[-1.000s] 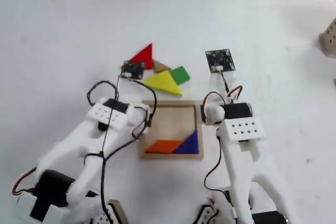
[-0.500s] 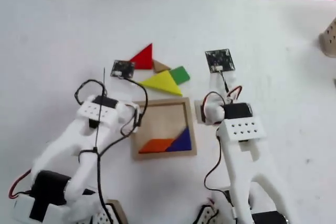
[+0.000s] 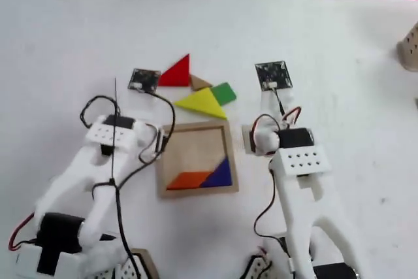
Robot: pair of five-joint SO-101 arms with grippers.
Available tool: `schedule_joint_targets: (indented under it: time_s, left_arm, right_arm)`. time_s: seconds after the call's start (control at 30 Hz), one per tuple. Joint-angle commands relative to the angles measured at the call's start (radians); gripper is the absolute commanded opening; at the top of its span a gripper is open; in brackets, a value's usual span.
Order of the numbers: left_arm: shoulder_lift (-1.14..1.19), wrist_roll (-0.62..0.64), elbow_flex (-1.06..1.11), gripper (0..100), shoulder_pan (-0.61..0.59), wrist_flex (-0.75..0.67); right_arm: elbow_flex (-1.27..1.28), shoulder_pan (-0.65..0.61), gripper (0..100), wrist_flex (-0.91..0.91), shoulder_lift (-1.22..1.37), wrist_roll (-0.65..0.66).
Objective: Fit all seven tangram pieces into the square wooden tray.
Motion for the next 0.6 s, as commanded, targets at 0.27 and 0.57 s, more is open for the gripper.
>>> schedule_joint_targets:
  time_s: [0.27, 0.57]
  left_arm:
    - [-0.010, -0.002, -0.193, 16, 0.071, 0.203]
    - [-0.008, -0.002, -0.063, 16, -0.110, -0.061]
  right_arm:
    - [-0.003, 0.005, 1.8, -0.018, -0.022, -0.002]
    - [-0.003, 0.002, 1.8, -0.018, -0.021, -0.009]
